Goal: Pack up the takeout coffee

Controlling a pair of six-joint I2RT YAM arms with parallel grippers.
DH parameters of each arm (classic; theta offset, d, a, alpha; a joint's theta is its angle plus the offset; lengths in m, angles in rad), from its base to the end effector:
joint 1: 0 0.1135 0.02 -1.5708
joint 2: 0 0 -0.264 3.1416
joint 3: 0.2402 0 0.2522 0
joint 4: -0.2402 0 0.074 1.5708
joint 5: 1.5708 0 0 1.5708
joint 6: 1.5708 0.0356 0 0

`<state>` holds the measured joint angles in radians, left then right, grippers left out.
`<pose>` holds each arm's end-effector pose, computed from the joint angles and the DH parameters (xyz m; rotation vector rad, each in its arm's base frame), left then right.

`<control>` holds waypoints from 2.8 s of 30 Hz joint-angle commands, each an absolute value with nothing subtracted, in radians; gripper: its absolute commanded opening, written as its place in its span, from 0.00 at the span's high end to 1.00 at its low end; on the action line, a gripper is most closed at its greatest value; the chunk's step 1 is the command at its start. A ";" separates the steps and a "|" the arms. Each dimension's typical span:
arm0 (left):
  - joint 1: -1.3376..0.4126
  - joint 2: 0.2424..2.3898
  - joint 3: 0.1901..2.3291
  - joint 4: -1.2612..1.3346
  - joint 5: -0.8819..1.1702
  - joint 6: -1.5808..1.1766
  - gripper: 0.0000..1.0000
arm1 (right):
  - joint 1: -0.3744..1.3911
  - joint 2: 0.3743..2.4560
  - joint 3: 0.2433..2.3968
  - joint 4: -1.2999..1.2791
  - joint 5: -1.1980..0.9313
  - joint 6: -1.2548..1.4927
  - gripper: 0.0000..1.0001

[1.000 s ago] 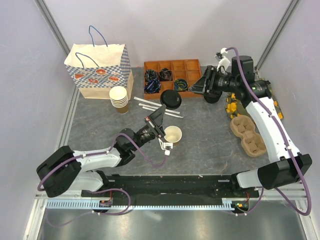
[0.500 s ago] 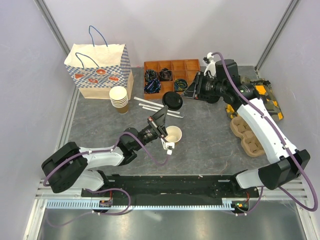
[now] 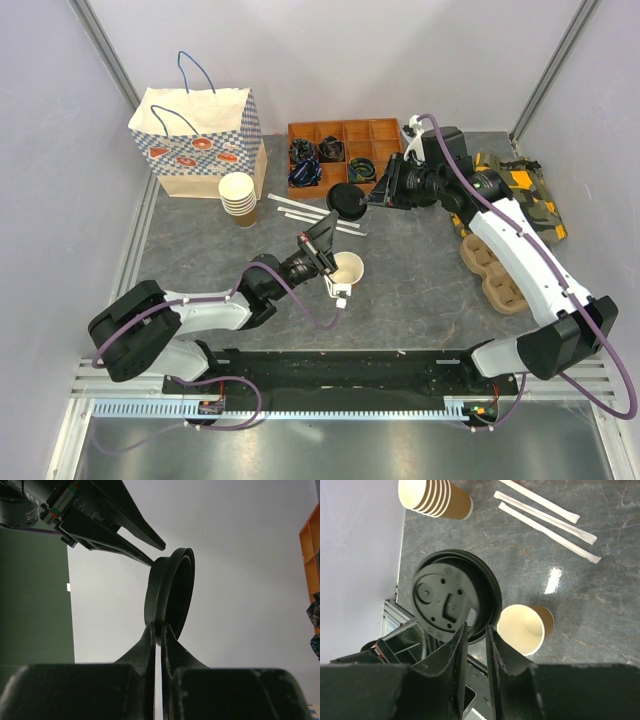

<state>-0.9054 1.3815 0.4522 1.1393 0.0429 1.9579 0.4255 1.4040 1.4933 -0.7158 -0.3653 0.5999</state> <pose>0.1668 -0.2150 0.2353 1.4042 0.1588 0.8506 0.2695 0.1361 0.3926 -0.0159 2.3230 0.9516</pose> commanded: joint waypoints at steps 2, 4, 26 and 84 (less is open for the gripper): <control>-0.910 1.384 0.495 1.227 0.044 2.126 0.98 | 0.430 1.407 1.479 -0.721 -0.350 0.621 0.73; -0.910 1.388 0.495 1.227 0.048 2.126 0.98 | 0.430 1.410 1.473 -0.710 -0.362 0.627 0.73; -0.910 1.428 0.522 1.258 0.087 2.149 0.98 | 0.419 1.462 1.476 -0.695 -0.383 0.686 0.75; -0.982 0.917 0.452 0.709 -0.082 1.681 0.02 | 0.275 1.502 1.632 -0.759 -0.525 0.508 1.00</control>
<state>-0.9295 1.1858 0.3489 1.1305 0.0742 1.9453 0.2817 1.5196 1.5887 -0.7414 -0.4770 0.6109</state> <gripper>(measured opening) 0.981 0.010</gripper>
